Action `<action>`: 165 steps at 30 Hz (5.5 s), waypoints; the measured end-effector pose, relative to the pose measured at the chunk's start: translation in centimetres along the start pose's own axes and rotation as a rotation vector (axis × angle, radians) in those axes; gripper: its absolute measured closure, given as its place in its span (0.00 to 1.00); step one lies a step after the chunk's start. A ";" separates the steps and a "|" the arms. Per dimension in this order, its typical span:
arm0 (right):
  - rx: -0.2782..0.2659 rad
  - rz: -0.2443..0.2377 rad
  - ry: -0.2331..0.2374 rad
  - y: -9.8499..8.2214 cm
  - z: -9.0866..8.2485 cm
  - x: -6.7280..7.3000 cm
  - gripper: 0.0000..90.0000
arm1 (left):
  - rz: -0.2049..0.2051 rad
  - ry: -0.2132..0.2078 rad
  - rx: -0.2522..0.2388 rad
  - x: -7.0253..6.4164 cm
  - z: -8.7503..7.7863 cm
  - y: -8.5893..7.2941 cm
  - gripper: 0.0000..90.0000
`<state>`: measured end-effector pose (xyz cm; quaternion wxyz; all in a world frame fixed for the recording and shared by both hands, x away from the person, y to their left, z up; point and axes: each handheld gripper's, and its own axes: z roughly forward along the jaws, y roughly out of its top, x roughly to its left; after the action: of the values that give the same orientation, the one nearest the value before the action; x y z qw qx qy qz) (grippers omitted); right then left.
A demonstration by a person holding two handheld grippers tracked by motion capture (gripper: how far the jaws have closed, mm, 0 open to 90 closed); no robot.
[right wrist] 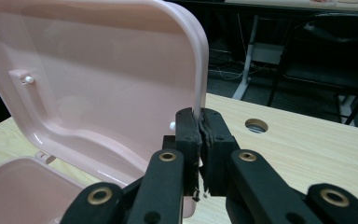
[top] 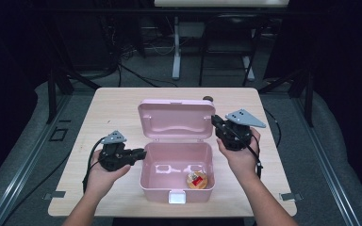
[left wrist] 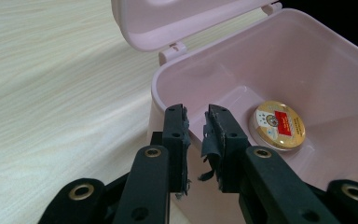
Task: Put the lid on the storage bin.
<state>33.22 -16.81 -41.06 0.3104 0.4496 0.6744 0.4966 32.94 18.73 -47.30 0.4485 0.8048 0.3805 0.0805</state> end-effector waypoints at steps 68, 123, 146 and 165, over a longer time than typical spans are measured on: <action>-0.069 0.019 0.042 -1.5 -1.9 0.4 0.93 | 0.113 0.252 -0.256 -2.4 -4.4 8.1 0.93; -0.071 0.025 0.098 -0.3 -3.3 0.8 0.84 | 0.074 0.112 -0.261 -2.8 -6.0 6.3 0.91; -0.054 0.014 0.143 -1.4 -5.0 1.2 0.79 | 0.093 0.092 -0.247 -3.6 -6.6 5.0 0.89; -0.018 0.012 0.169 -2.5 -5.9 1.3 0.75 | 0.104 0.075 -0.221 -4.2 -7.0 4.0 0.88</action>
<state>26.86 -18.14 -41.53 0.2535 0.4072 0.6912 0.5406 28.89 19.24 -39.25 0.5152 0.7655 0.3434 0.1751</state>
